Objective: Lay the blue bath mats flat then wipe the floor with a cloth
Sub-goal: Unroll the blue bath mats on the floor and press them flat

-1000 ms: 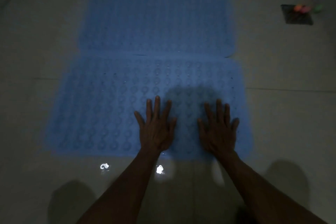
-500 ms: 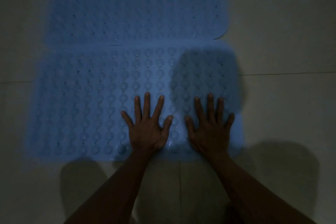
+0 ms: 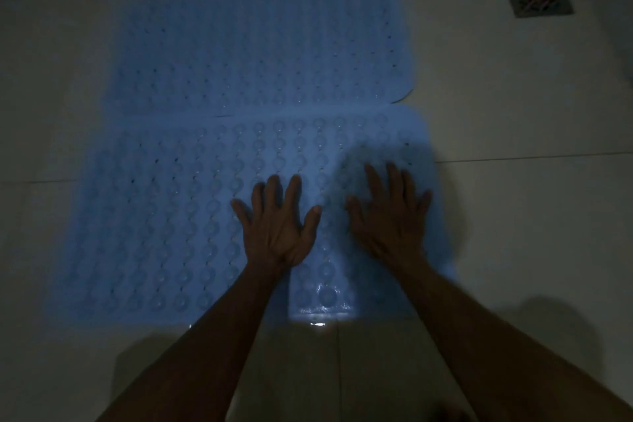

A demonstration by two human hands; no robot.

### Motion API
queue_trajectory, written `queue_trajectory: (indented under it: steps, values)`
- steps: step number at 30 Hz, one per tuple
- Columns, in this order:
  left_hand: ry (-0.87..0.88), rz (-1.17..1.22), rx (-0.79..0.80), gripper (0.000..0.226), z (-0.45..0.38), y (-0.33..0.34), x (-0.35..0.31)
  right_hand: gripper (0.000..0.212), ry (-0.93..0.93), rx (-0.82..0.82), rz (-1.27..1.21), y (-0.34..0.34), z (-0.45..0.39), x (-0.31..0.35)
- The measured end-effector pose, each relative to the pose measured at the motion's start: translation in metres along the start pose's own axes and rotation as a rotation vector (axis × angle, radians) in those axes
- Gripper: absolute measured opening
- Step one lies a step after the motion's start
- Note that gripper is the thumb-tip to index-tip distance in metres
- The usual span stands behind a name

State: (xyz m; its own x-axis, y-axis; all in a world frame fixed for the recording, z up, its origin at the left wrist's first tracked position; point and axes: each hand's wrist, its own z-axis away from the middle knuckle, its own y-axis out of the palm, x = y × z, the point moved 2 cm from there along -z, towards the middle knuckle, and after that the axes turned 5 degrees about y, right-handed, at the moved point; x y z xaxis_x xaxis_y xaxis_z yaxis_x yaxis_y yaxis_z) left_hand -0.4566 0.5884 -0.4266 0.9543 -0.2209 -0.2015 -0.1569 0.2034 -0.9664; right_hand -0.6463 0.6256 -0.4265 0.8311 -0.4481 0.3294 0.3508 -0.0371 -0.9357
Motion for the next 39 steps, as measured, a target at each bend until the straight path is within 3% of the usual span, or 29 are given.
queue_trajectory:
  steps: [5,9,22,28,39]
  values:
    - [0.002,0.076,0.006,0.072,-0.079,-0.013,0.002,0.068,-0.098,0.076,0.008,-0.002,-0.087,0.012]
    - [0.074,0.005,0.048,0.069,-0.118,-0.003,0.005,0.067,-0.115,0.117,0.111,0.018,-0.113,0.007]
    - [0.113,-0.104,-0.028,0.076,-0.119,0.003,0.008,0.070,-0.139,-0.030,0.193,0.026,-0.108,0.009]
    - [0.114,-0.114,0.017,0.078,-0.125,0.004,0.010,0.073,-0.167,-0.090,0.223,0.033,-0.111,0.003]
    - [0.128,-0.126,-0.071,0.075,-0.122,0.003,0.007,0.074,-0.167,-0.121,0.234,0.035,-0.114,0.003]
